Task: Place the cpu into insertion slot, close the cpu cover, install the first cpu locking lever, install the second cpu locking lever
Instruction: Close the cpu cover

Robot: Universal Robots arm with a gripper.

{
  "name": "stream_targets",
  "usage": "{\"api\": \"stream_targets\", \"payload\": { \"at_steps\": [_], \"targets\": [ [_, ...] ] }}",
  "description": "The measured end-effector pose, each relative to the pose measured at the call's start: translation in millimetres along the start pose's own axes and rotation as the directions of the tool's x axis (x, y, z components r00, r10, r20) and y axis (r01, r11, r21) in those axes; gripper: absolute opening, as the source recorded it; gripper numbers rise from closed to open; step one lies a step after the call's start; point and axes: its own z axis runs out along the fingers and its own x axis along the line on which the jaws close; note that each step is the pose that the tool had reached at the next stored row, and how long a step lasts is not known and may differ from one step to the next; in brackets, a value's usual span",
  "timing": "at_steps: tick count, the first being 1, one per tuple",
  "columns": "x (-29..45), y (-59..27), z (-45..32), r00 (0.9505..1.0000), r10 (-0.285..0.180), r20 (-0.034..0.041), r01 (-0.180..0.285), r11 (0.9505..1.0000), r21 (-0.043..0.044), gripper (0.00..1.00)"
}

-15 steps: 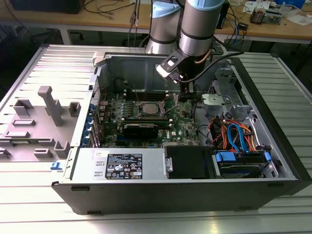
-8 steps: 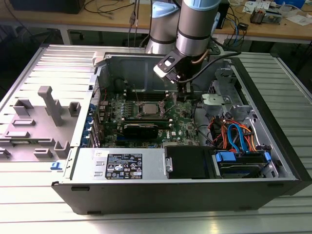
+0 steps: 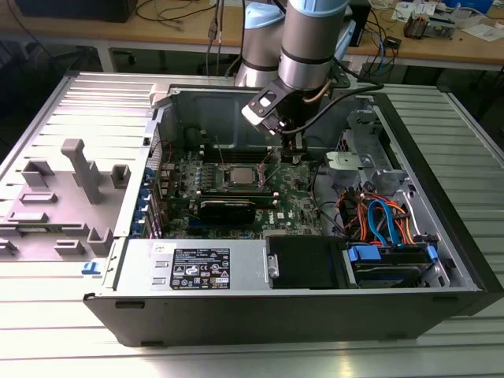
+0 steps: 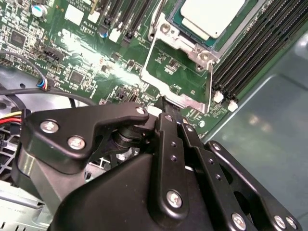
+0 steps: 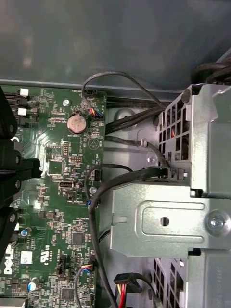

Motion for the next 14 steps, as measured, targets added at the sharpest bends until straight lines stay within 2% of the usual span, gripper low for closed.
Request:
{"api": "stream_targets", "payload": {
  "at_steps": [14],
  "targets": [
    [1.0, -17.0, -0.2, 1.0000, 0.000, -0.0001, 0.000, 1.0000, 0.0000, 0.11]
  ]
}}
